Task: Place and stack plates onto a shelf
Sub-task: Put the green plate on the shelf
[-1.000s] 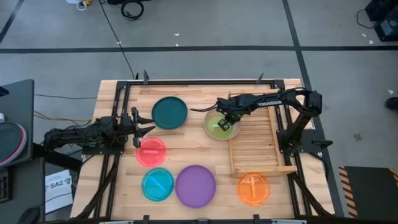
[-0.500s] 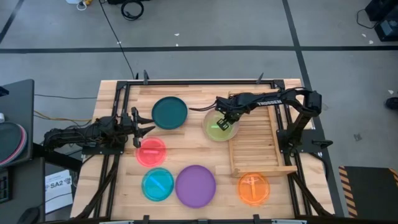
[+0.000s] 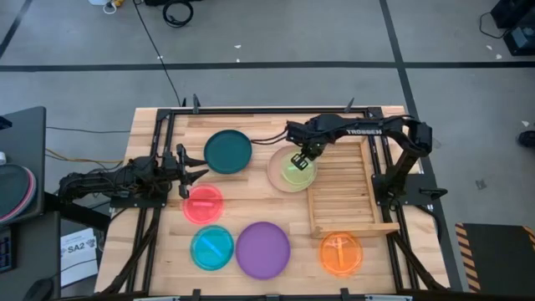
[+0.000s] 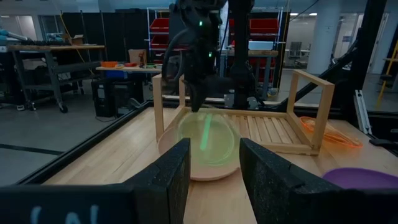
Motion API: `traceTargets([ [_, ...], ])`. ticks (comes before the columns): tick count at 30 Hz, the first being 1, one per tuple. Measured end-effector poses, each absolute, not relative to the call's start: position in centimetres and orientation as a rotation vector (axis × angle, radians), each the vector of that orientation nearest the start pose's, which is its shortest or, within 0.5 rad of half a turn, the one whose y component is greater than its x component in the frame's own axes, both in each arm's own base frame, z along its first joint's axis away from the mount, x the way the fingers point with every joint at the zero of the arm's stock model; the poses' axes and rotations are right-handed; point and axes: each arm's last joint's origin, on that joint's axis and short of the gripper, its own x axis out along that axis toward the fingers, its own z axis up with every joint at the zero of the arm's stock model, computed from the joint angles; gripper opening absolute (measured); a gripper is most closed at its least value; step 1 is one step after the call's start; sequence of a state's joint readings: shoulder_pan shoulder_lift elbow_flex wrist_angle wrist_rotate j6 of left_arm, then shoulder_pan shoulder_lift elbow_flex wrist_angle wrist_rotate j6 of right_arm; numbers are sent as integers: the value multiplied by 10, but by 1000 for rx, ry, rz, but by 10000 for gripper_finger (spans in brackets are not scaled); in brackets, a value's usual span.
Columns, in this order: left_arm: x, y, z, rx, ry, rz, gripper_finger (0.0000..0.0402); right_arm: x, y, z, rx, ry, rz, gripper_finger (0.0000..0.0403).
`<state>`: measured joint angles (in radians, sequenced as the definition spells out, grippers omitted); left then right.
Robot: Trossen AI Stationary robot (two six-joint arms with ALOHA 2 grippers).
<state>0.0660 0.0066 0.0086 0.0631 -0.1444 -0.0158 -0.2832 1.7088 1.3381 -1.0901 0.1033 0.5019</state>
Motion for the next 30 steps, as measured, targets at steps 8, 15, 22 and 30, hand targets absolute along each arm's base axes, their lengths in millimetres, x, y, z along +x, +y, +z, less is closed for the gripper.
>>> traceTargets([
  [8,97,11,172,-18,-67,210,144,308,-70,281,443,1406,-588,7],
  [15,97,11,172,-18,-67,210,144,303,-44,311,377,1496,-498,7],
  [22,97,11,172,-18,-67,210,144,293,-18,325,315,1538,-435,7],
  [30,97,11,172,-18,-67,210,144,265,7,355,310,1422,-401,7],
])
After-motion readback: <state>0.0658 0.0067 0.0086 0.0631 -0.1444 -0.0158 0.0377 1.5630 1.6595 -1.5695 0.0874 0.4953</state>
